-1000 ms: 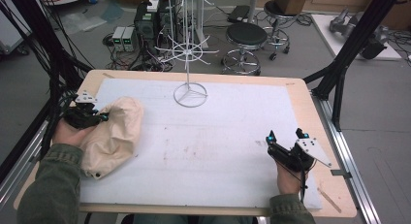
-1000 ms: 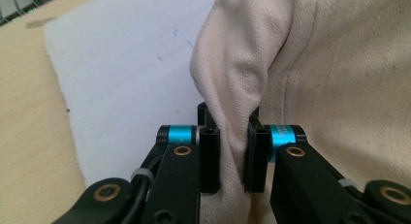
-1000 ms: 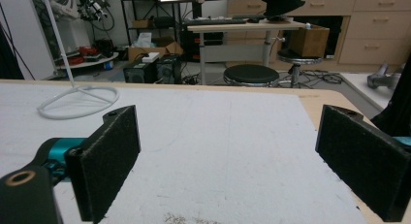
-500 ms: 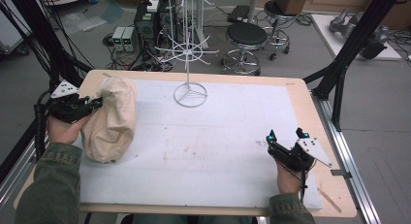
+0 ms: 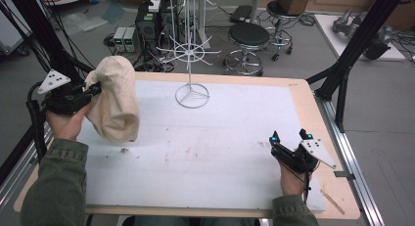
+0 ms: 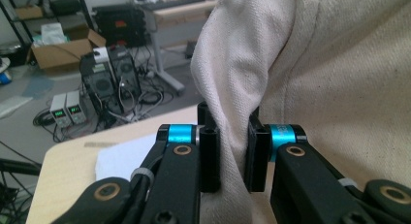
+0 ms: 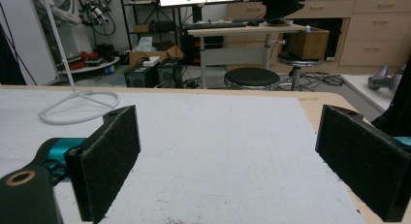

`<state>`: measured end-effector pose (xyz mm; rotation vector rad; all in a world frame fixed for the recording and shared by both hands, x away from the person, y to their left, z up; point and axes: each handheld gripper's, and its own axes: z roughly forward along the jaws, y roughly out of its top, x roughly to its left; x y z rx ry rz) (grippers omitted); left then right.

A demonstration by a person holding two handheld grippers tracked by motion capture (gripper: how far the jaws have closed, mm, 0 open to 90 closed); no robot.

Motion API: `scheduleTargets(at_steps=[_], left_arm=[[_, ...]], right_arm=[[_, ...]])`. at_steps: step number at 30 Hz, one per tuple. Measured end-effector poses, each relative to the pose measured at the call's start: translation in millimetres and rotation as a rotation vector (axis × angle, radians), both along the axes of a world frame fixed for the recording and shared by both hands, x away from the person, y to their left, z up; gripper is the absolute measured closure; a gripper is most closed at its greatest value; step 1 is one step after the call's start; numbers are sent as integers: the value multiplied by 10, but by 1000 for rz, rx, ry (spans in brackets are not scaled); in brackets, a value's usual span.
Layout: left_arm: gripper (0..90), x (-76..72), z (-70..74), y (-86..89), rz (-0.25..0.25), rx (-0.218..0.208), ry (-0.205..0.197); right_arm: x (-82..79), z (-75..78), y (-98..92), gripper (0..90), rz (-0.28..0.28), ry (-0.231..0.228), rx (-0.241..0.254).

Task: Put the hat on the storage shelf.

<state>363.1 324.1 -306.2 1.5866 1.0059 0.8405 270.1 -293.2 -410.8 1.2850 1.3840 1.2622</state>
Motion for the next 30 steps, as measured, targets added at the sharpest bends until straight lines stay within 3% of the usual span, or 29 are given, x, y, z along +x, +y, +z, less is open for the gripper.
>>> scheduleTargets(at_steps=[1, 12, 16, 20, 30], left_arm=[[804, -10, 22, 4, 3, -23, -19], [803, -48, 215, -46, 34, -108, -129], [802, -36, 336, -99, 38, -101, -164], [802, 0, 530, -165, 54, -120, -202], [804, 133, 807, -384, 37, -91, -233]], right_arm=[[-3, 1, -1, 80, -1, 0, -1], [-12, 4, 2, 79, -3, -1, 7], [-9, 2, 0, 79, 2, 1, 2], [-8, 0, 3, 79, 9, 4, 9], [-18, 4, -3, 79, 12, 1, 13]])
